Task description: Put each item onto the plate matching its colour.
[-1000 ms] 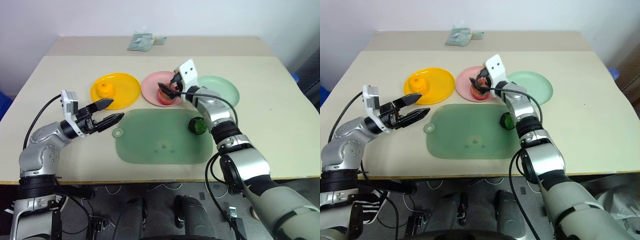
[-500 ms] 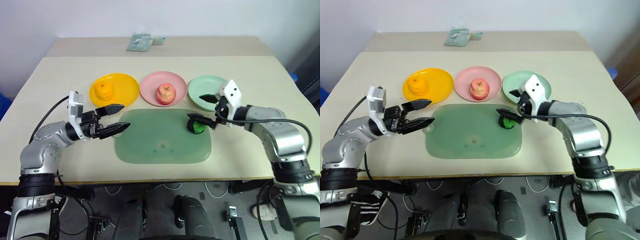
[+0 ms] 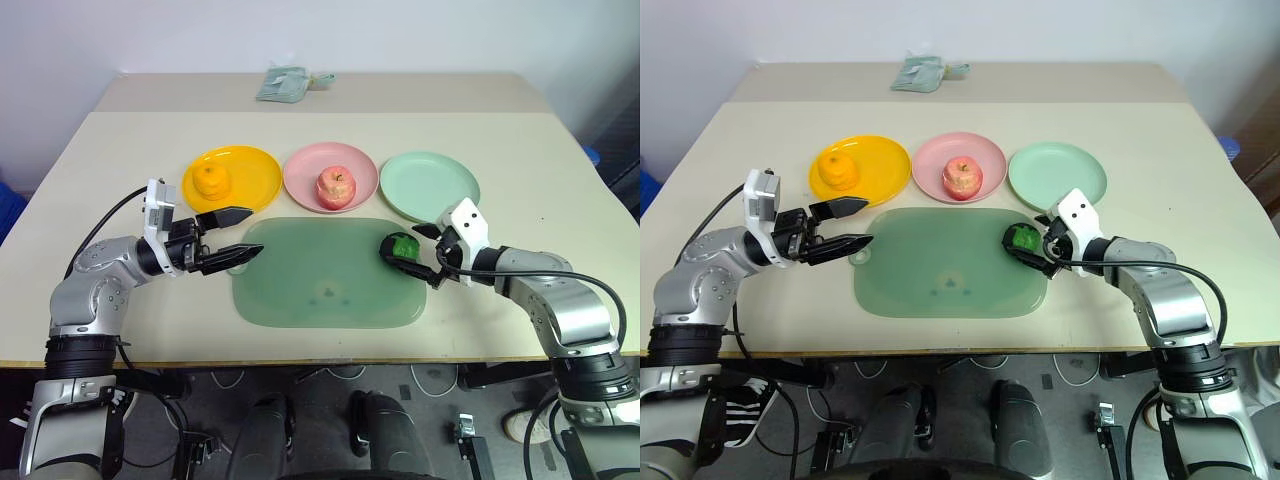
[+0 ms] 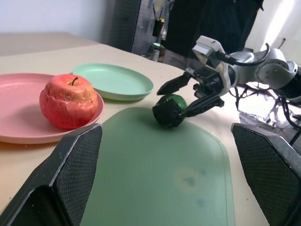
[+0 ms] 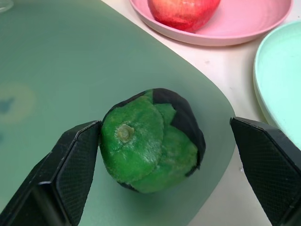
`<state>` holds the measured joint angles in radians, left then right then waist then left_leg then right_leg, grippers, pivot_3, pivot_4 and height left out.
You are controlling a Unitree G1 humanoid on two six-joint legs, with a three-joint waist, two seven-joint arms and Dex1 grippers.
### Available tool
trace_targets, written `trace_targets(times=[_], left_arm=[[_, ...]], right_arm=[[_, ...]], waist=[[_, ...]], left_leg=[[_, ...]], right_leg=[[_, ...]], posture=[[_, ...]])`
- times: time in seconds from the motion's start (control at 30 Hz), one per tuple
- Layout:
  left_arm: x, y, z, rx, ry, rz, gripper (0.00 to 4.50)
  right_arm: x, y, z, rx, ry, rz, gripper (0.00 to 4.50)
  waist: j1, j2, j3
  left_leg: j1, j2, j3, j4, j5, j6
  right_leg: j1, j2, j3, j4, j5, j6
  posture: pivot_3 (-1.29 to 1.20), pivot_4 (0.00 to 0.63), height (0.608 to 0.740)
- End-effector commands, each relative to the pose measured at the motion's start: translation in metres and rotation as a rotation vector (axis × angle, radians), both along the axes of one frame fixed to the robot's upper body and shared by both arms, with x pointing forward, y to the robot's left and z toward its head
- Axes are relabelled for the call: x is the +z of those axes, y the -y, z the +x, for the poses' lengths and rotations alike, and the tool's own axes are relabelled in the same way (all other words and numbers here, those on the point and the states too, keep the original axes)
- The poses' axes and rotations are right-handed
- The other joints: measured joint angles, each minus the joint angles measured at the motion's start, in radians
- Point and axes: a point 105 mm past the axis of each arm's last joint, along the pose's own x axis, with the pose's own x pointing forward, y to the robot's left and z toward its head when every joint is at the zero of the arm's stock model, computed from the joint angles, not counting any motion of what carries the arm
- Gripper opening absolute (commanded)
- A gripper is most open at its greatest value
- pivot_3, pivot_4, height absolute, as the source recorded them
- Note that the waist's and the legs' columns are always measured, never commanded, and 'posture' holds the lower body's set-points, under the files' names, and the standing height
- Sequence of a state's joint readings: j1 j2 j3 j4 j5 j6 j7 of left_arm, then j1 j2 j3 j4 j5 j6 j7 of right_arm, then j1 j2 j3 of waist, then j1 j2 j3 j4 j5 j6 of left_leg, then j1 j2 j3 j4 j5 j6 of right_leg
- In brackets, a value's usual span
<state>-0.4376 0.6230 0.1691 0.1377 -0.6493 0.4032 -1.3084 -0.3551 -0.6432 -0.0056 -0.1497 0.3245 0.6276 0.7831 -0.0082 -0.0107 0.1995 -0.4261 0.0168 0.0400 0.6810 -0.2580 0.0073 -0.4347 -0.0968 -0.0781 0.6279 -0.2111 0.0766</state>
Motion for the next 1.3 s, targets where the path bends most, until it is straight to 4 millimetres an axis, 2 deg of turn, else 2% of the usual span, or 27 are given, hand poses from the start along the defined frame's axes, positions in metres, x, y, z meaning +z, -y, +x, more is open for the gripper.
trace_targets(times=[0.03,0.13,0.23,0.37,0.5,0.6,0.7,0.83,1.0,1.03,1.07,1.17,1.23,1.3], left_arm=[[0.008,0.000,-0.002,-0.006,0.043,0.006,4.50],[0.008,-0.001,-0.003,-0.001,0.043,0.006,4.50],[0.008,-0.002,-0.004,0.001,0.043,0.006,4.50],[0.008,-0.002,-0.004,0.006,0.048,-0.001,4.50],[0.014,-0.003,0.004,0.054,0.071,-0.039,4.50],[0.022,-0.002,0.018,0.138,0.079,-0.093,4.50],[0.025,0.007,0.020,0.141,0.091,-0.132,4.50],[0.021,0.016,0.023,0.177,0.112,-0.121,4.50],[0.022,0.017,0.019,0.209,0.116,-0.132,4.50],[0.023,0.017,0.017,0.214,0.122,-0.132,4.50],[0.024,0.017,0.016,0.216,0.127,-0.130,4.50],[0.025,0.015,0.013,0.228,0.130,-0.132,4.50],[0.025,0.013,0.011,0.230,0.134,-0.129,4.50],[0.024,0.010,0.006,0.205,0.142,-0.121,4.50]], right_arm=[[0.001,0.001,-0.001,0.007,0.007,0.037,4.45],[0.003,0.001,0.000,0.007,0.001,0.061,3.57],[-0.002,0.002,-0.001,0.015,-0.004,0.023,2.16],[0.008,0.002,0.002,0.012,0.037,0.026,2.16],[0.039,0.003,0.012,-0.021,0.124,0.079,2.16],[0.063,0.015,0.036,-0.131,0.239,0.080,2.16],[0.078,0.032,0.066,-0.281,0.322,0.072,2.16],[0.078,0.049,0.100,-0.430,0.354,0.051,2.16],[0.053,0.043,0.114,-0.405,0.269,0.047,2.16],[0.050,0.043,0.115,-0.399,0.268,0.027,2.73],[0.051,0.045,0.116,-0.406,0.281,0.020,2.95],[0.063,0.046,0.115,-0.401,0.327,0.041,4.42],[0.073,0.049,0.115,-0.405,0.357,0.054,4.47],[0.092,0.035,0.103,-0.303,0.369,0.150,4.47]], waist=[[0.000,0.000,0.000],[0.001,0.000,0.000],[0.001,0.000,0.000],[0.001,0.000,0.000],[0.001,0.000,0.000],[0.000,0.000,0.000],[-0.002,0.000,0.000],[-0.004,0.000,0.000],[-0.005,0.000,0.000],[-0.005,0.000,0.000],[-0.005,0.000,0.000],[-0.004,0.000,0.000],[-0.005,0.000,0.000],[-0.006,0.000,0.000]], left_leg=[[0.000,0.000,0.000,0.000,0.000,0.000],[0.000,0.000,0.000,0.000,0.000,0.000],[0.000,0.000,0.000,0.000,0.000,0.000],[0.000,0.000,0.000,0.000,0.000,0.000],[0.000,0.000,0.000,0.000,0.000,0.000],[0.000,0.000,0.000,0.000,0.000,0.000],[0.000,-0.001,0.000,0.001,0.000,0.000],[0.000,-0.002,0.004,0.000,0.000,0.000],[0.000,-0.002,0.004,-0.001,0.000,0.000],[0.000,-0.001,0.005,-0.001,0.000,0.000],[0.000,-0.001,0.005,-0.001,0.000,0.000],[0.000,-0.001,0.005,-0.001,0.000,0.000],[0.000,-0.001,0.005,0.000,0.000,0.000],[0.000,0.000,0.005,-0.001,0.000,0.000]], right_leg=[[0.000,0.000,0.000,0.000,0.000,0.000],[0.000,0.000,0.000,0.000,0.000,0.000],[0.000,0.000,0.000,0.000,0.000,0.000],[0.000,0.000,0.000,0.000,0.000,0.000],[0.000,0.000,0.000,0.000,0.000,0.000],[0.000,0.000,0.000,0.000,0.001,0.001],[0.000,0.000,0.000,0.000,0.001,0.001],[0.000,0.000,0.000,0.000,0.001,0.002],[0.000,0.000,0.000,0.001,0.001,0.002],[0.000,0.000,0.000,0.001,0.001,0.002],[0.000,0.000,0.000,0.001,0.001,0.002],[0.000,0.000,0.001,0.001,0.001,0.002],[0.000,0.000,0.001,0.001,0.001,0.002],[0.000,0.000,0.001,0.001,0.001,0.002]], posture=[[0.00,0.150,0.740],[0.00,0.150,0.740],[0.00,0.150,0.740],[0.00,0.150,0.740],[0.00,0.150,0.740],[0.00,0.150,0.740],[0.00,0.150,0.740],[0.00,0.150,0.740],[0.00,0.150,0.740],[0.00,0.150,0.740],[0.00,0.150,0.740],[0.00,0.150,0.740],[0.00,0.150,0.740],[0.00,0.150,0.740]])
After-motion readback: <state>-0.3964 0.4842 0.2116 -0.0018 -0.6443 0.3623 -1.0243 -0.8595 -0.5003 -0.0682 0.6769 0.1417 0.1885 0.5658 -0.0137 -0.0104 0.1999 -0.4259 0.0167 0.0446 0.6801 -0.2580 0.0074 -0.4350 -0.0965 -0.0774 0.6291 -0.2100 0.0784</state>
